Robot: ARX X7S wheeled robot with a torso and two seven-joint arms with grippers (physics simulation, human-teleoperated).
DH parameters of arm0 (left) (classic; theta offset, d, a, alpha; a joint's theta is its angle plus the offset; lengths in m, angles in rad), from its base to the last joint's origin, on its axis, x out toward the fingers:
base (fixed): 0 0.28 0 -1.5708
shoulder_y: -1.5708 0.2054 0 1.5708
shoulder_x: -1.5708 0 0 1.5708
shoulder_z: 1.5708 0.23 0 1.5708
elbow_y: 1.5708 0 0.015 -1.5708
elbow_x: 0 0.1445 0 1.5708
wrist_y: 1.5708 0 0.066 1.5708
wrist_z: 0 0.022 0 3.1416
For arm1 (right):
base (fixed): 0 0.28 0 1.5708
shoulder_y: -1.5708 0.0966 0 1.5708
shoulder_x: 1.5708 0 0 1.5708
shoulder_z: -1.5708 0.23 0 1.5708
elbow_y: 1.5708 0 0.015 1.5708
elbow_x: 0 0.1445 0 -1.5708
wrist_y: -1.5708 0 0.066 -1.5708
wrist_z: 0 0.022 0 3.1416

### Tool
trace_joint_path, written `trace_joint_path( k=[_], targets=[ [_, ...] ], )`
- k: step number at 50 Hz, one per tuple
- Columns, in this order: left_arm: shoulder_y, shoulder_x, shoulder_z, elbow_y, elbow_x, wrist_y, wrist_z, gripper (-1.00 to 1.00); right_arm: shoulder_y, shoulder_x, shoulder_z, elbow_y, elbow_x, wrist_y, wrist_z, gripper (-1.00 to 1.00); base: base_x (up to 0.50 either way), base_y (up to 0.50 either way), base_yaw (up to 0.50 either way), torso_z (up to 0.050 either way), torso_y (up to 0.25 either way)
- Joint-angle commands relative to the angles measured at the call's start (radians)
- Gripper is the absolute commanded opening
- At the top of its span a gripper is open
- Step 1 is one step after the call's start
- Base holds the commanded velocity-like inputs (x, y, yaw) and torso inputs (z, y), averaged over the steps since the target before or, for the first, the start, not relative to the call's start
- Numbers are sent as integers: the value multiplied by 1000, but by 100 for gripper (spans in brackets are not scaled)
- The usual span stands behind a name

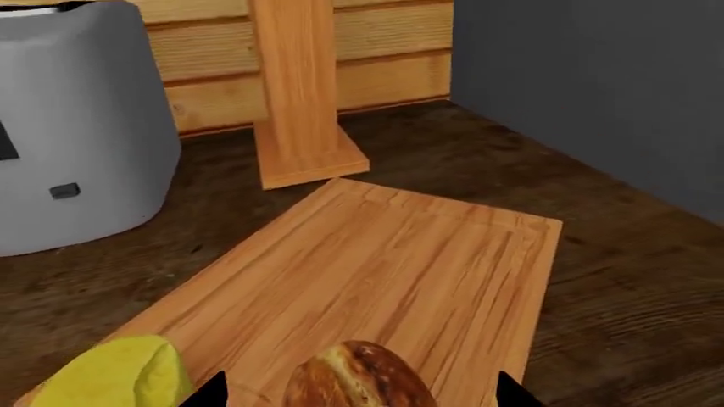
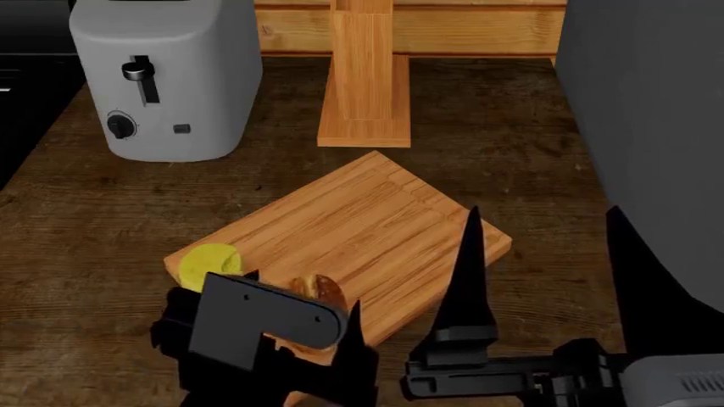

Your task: Place the bread and cheese on the cutting board.

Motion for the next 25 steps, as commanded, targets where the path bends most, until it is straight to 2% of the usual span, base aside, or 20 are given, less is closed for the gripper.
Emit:
trace_joint_path(
  k=[1,7,12,14,18,25],
  targets=[
    [-24,-6,-14,170,18,-74,-62,100,-1,-15,18,-3,-30,2,-20,100,0,0,0,0,0],
    [-36,-26,-24,303,9,-122,-116,100,-3,-12,19,-12,-28,0,-17,100,0,0,0,0,0],
    [-34,-77,-3,462,27,-127,-140,100,13,-9,1,-37,-35,28,-1,100,0,0,1,0,0],
    [-17,-89,-34,523,-21,-125,-129,100,18,-3,-2,-62,-38,44,13,100,0,0,0,0,0],
    [18,-169,-71,619,-34,-106,-123,100,14,0,12,-91,-35,50,36,100,0,0,0,0,0],
    [105,-250,-157,670,-49,-21,-111,100,10,8,15,-114,-34,61,51,100,0,0,0,0,0]
  ],
)
